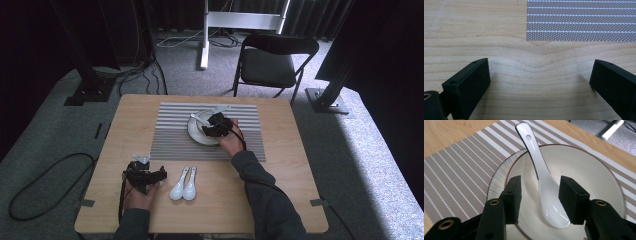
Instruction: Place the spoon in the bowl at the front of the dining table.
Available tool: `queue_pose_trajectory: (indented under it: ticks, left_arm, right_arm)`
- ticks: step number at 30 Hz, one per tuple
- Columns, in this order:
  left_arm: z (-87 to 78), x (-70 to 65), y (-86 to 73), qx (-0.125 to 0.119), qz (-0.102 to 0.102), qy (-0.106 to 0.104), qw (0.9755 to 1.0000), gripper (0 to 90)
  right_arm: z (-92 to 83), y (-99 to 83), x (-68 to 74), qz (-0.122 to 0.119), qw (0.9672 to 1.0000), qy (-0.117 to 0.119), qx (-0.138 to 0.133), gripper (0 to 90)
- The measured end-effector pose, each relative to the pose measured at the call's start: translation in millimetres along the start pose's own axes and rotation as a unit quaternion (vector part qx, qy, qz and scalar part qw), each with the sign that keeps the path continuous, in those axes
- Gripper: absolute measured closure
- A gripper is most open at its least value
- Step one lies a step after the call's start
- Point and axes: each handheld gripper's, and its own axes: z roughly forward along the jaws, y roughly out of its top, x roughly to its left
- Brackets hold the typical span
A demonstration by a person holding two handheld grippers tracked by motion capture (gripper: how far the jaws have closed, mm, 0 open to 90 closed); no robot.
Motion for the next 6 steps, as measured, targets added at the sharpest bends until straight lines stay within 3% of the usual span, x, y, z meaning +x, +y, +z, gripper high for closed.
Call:
queue_pose_trajectory:
  ticks: [2, 6]
  left_arm:
    - [0.0, -0.1, 0.0, 0.000, -0.001, 0.000, 1.0000, 3.4]
    - [-0.1, 0.0, 0.0, 0.000, 0.000, 0.000, 1.0000, 3.4]
  right_arm:
    - [-3.5, -1.3, -1.2, 0.001, 1.0000, 0.002, -0.006, 52.0]
    - [-26.2, -13.5, -5.5, 0.034, 0.9983, 0.019, -0.043, 50.4]
